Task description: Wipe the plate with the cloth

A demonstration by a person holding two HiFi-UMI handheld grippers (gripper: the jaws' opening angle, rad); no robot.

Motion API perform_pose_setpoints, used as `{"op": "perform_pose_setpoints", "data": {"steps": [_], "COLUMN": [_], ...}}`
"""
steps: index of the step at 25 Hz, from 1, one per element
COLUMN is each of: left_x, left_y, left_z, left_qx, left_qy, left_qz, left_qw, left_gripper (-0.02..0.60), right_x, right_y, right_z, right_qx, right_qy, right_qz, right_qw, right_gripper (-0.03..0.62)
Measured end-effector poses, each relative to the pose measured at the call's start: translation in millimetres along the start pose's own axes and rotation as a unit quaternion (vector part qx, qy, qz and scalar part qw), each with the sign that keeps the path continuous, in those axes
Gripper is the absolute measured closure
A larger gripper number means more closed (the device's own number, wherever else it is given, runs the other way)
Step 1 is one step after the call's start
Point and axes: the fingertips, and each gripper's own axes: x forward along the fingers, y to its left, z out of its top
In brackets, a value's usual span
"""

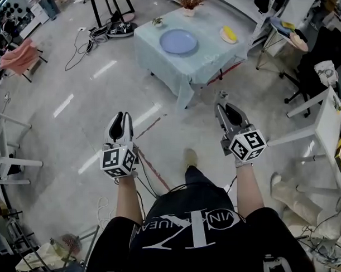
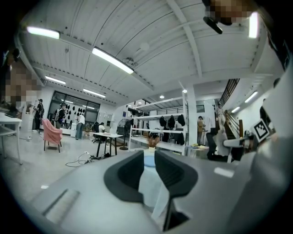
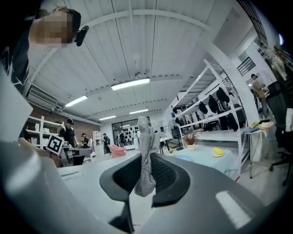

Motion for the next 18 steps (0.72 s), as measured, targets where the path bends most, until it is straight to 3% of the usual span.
{"op": "perform_pose_setpoints", "data": {"steps": [18], "left_x": [199.9], "left_y": [-7.2], "left_z": [6.7], "left_qx": [-0.001], "left_qy": [0.018], "left_qz": [0.02], "left_qw": [0.9996], "left_gripper": [0.581], "right_x": [149.5], "right_y": [-126.6], "right_z": [8.6], "right_qx": [0.002], "right_qy": [0.042], "right_qz": [0.057], "right_qw": [0.997], "right_gripper": [0.539]}}
